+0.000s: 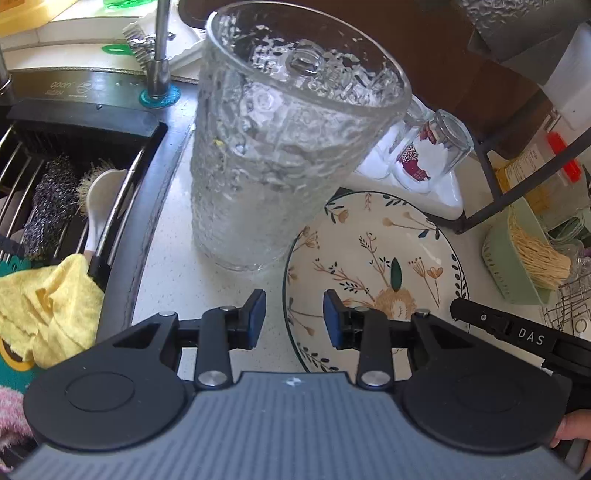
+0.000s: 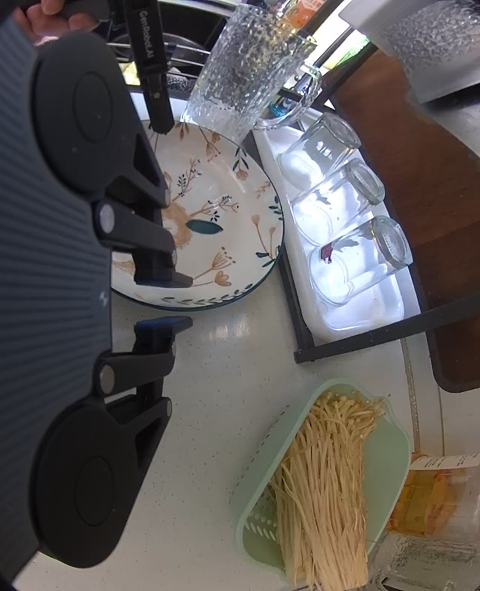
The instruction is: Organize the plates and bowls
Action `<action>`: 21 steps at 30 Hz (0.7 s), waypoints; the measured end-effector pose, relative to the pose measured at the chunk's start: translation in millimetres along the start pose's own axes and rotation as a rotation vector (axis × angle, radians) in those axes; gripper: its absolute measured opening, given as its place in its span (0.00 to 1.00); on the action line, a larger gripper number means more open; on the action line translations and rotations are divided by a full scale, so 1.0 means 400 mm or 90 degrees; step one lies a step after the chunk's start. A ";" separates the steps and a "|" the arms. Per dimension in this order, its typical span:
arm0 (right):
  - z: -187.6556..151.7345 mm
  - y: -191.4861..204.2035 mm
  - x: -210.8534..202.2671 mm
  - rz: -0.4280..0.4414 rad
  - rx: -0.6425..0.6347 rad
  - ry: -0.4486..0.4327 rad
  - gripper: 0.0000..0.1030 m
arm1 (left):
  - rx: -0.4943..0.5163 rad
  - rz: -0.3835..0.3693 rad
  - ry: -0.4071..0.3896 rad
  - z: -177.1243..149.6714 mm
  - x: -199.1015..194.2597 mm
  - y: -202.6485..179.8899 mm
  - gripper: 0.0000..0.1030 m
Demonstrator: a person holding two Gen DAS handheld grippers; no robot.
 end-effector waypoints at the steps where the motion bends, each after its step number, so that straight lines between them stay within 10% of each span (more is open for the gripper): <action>1: 0.001 0.001 0.004 0.000 -0.003 -0.001 0.17 | 0.006 -0.001 0.002 0.002 0.004 -0.002 0.38; 21: 0.004 0.004 0.028 0.026 -0.005 0.016 0.18 | 0.052 -0.033 0.021 0.029 0.015 -0.032 0.38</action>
Point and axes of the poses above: each gripper's, at about its wrist camera, not at the fingertips, and x roughly the way its jaws point, y to its left, z to its top, the point moved 7 cm from there along x, roughly the way its jaws point, and after that the axes turned 4 degrees about -y, right-handed, at the moved point
